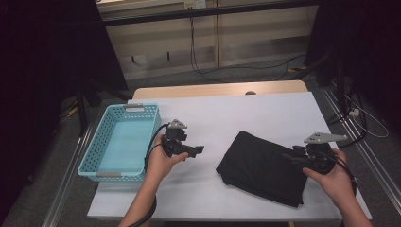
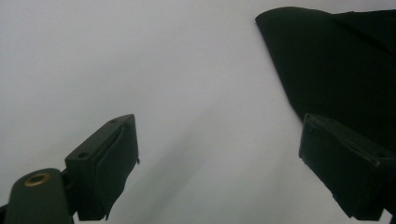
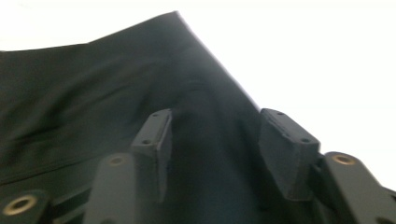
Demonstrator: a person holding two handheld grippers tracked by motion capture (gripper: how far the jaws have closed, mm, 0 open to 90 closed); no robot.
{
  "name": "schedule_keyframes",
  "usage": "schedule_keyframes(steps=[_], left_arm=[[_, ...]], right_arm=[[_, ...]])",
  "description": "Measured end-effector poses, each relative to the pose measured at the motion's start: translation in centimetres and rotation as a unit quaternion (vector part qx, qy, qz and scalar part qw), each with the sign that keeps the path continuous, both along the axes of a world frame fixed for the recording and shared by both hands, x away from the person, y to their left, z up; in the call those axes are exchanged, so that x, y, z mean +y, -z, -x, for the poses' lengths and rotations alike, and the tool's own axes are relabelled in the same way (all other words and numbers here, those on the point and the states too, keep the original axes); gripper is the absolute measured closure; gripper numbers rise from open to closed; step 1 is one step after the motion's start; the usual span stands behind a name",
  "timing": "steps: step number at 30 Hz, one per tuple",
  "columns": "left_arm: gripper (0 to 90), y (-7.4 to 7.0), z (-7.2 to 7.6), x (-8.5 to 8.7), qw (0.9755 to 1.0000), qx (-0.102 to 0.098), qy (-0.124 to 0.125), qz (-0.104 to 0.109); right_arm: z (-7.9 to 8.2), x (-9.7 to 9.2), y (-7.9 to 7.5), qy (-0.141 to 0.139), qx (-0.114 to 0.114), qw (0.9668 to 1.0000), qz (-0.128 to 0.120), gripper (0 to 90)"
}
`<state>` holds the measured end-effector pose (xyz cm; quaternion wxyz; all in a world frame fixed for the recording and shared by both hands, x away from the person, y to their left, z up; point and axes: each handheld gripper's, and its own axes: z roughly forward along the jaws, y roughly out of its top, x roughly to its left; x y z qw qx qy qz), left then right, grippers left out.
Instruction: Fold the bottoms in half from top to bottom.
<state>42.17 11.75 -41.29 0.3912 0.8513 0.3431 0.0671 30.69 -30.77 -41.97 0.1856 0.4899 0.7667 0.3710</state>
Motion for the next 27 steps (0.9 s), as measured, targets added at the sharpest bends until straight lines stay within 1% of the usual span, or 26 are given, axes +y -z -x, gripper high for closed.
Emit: schedule_keyframes(steps=[1,2,3,4,5,6,7,8,9,11,12,13,14,15,18,19,20,21,22,24,25,27], left_arm=[[11.9,0.0,0.0,0.0,1.0000,0.000,-0.001,0.001],[11.9,0.0,0.0,0.1,1.0000,-0.001,-0.002,0.001],[11.9,0.0,0.0,0.1,1.0000,-0.001,-0.002,0.001],[11.9,0.0,-0.1,0.1,1.0000,-0.001,0.000,-0.002],[11.9,0.0,-0.1,0.1,1.0000,-0.001,0.000,-0.002],[11.9,0.0,-0.1,0.2,1.0000,0.001,0.001,-0.004],[11.9,0.0,-0.1,0.1,1.0000,0.002,0.002,-0.004],[11.9,0.0,-0.1,0.1,1.0000,0.000,0.000,-0.004],[11.9,0.0,-0.1,0.1,1.0000,0.000,0.002,-0.005],[11.9,0.0,-0.1,0.0,1.0000,-0.002,-0.002,-0.001],[11.9,0.0,-0.1,0.1,1.0000,-0.002,0.000,-0.003],[11.9,0.0,-0.1,0.1,1.0000,-0.002,0.000,-0.004],[11.9,0.0,-0.1,0.1,1.0000,-0.002,0.000,-0.004],[11.9,0.0,-0.2,0.1,1.0000,0.001,0.000,-0.005],[11.9,0.1,-0.1,0.1,1.0000,0.001,-0.001,-0.006],[11.9,0.1,-0.1,0.0,1.0000,0.001,0.000,-0.005],[11.9,0.1,0.0,-0.1,0.9999,-0.003,-0.008,-0.006],[11.9,0.0,-0.1,0.0,1.0000,0.002,0.000,-0.003],[11.9,0.0,-0.1,0.0,1.0000,0.001,0.001,-0.003],[11.9,0.0,-0.1,0.0,1.0000,0.000,0.001,-0.003],[11.9,0.0,-0.1,-0.1,1.0000,0.002,0.001,-0.002],[11.8,0.1,-0.1,-0.1,1.0000,0.003,0.000,-0.001]], right_arm=[[-0.3,-0.5,0.2,0.008,0.000,1.0000,0.004,53.2],[-0.6,-0.8,0.3,0.011,0.002,0.9999,0.007,56.8],[-0.7,-1.2,0.5,0.018,0.007,0.9998,0.003,60.2],[-0.8,-1.4,0.8,0.019,0.010,0.9997,0.007,64.1],[-0.9,-1.6,1.1,0.021,0.012,0.9996,0.014,64.5],[-1.0,-1.7,1.5,0.028,0.020,0.9993,0.018,66.0],[-1.2,-1.9,1.8,0.028,0.028,0.9990,0.019,68.1],[-1.3,-2.0,2.2,0.029,0.032,0.9988,0.022,68.3],[-1.4,-2.1,2.5,0.035,0.041,0.9982,0.026,68.6],[-1.6,-2.1,2.9,0.028,0.050,0.9980,0.027,74.2],[-1.7,-2.0,3.0,0.023,0.052,0.9979,0.031,79.6],[-1.7,-1.9,2.9,0.014,0.051,0.9982,0.027,86.2],[-1.6,-1.7,2.9,0.006,0.051,0.9982,0.030,87.0],[-1.7,-1.6,2.9,0.002,0.050,0.9980,0.039,87.4],[-1.8,-1.7,3.0,0.006,0.053,0.9981,0.031,89.6],[-1.9,-1.8,2.9,0.003,0.055,0.9981,0.030,90.0],[-2.0,-1.9,2.8,0.003,0.053,0.9981,0.031,90.0],[-2.0,-2.1,2.5,0.008,0.049,0.9984,0.027,90.0],[-2.1,-2.3,2.2,0.013,0.044,0.9988,0.019,90.0],[-2.3,-2.6,1.7,0.020,0.030,0.9991,0.022,90.0],[-2.4,-2.7,1.5,0.022,0.027,0.9992,0.020,90.0],[-2.7,-2.7,1.5,0.019,0.031,0.9992,0.018,90.0]])
